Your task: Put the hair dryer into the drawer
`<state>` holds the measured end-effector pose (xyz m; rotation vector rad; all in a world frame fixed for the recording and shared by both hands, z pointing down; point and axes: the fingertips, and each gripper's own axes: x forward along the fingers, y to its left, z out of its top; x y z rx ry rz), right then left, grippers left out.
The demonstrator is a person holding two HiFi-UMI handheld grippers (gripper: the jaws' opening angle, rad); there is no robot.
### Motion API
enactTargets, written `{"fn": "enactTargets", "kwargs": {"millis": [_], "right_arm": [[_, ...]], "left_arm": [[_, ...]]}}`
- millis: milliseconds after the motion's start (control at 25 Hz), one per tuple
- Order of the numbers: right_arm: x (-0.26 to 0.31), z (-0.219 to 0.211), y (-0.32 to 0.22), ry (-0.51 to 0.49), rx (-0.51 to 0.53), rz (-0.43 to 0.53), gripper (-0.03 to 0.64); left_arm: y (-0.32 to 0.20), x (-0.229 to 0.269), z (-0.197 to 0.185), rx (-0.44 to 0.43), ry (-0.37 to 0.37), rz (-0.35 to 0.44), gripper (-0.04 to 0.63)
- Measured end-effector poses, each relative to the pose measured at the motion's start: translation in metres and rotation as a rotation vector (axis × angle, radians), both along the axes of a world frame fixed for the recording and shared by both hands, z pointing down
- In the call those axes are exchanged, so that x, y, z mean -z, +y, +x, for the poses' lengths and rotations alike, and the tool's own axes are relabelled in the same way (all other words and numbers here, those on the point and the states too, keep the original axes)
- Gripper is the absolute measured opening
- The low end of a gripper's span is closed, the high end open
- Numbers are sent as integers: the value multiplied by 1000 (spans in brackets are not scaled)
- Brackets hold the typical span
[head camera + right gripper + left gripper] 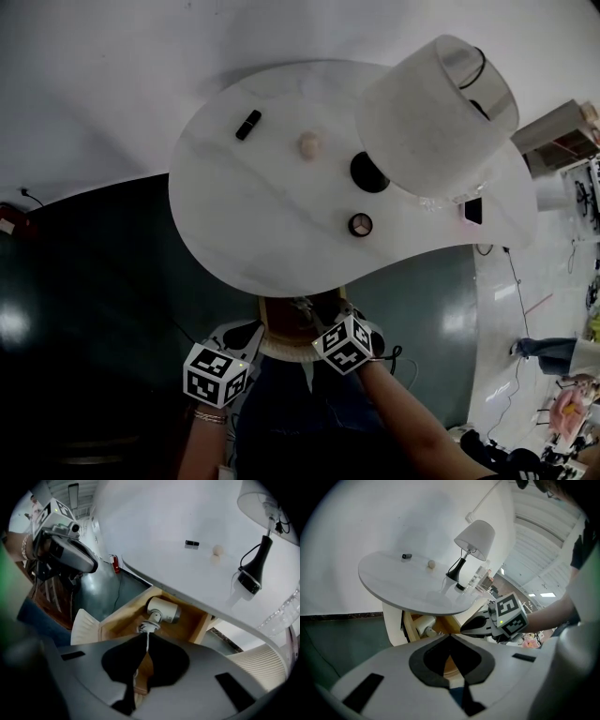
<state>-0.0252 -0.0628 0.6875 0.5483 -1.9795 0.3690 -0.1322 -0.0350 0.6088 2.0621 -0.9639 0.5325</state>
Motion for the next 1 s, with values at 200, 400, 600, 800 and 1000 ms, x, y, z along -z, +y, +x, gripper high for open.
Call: {"fn": "enactTargets", "kwargs": {"millis": [200, 400, 600, 800, 1000], "right_arm": [[23, -1, 3, -63, -2, 1, 23], [52, -2, 5, -129, -3, 3, 20], [83, -1, 3, -192, -17, 13, 20], [119, 0, -3, -256, -32, 41, 18], [155, 0, -17, -312, -30, 83, 18]], "left_arm": [[1, 7, 3, -7, -2, 10, 15], [2, 19, 5, -16, -4, 24, 15], [-4, 34, 6, -20, -6, 41, 15], [-7, 52, 6, -24, -8, 66, 15], [-17, 70, 5, -8, -18, 102, 15]]}}
